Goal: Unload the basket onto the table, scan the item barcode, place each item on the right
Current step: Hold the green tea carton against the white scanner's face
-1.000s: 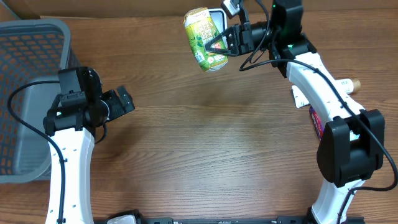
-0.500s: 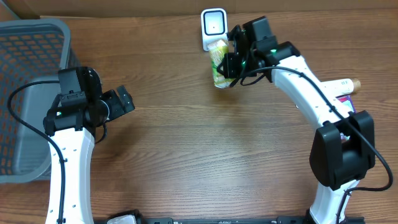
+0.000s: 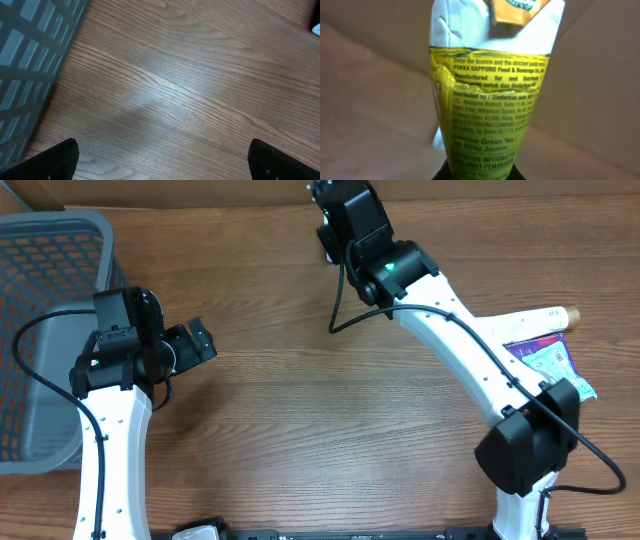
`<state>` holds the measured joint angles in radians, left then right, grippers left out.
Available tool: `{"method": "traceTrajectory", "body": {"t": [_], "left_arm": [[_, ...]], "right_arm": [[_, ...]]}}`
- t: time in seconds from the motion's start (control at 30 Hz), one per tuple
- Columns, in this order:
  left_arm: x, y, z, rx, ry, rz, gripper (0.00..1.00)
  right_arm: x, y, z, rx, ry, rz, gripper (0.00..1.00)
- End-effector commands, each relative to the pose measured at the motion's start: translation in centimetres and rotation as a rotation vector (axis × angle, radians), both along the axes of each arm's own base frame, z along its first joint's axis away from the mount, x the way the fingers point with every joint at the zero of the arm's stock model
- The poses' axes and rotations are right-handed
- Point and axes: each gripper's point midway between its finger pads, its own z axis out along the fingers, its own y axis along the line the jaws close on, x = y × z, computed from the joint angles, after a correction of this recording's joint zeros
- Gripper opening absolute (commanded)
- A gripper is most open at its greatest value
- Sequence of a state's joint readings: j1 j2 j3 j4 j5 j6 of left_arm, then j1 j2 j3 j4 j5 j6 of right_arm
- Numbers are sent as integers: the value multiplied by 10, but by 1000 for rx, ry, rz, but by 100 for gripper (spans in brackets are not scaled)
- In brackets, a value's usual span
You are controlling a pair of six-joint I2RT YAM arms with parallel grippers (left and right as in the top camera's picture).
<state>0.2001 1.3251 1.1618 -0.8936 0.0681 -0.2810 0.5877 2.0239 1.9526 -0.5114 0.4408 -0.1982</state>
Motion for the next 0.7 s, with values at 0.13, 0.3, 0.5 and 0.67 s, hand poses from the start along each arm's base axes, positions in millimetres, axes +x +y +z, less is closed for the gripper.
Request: {"method": "traceTrajectory", "body": {"t": [0.13,0.3,0.5,0.67], "left_arm": [[-1,0,2,9,-8,-17,99],[-1,0,2,9,-8,-17,100],[-1,0,2,9,-8,-17,100],[-1,0,2,9,-8,-17,100]], "right_arm": [[62,-31,-25,-16,-114,-130,4],[75,-19,-59,-17,-83,-57,4],[77,0,-87,8,-36,25,4],[82,5,-102,15,-34,35,4]]}}
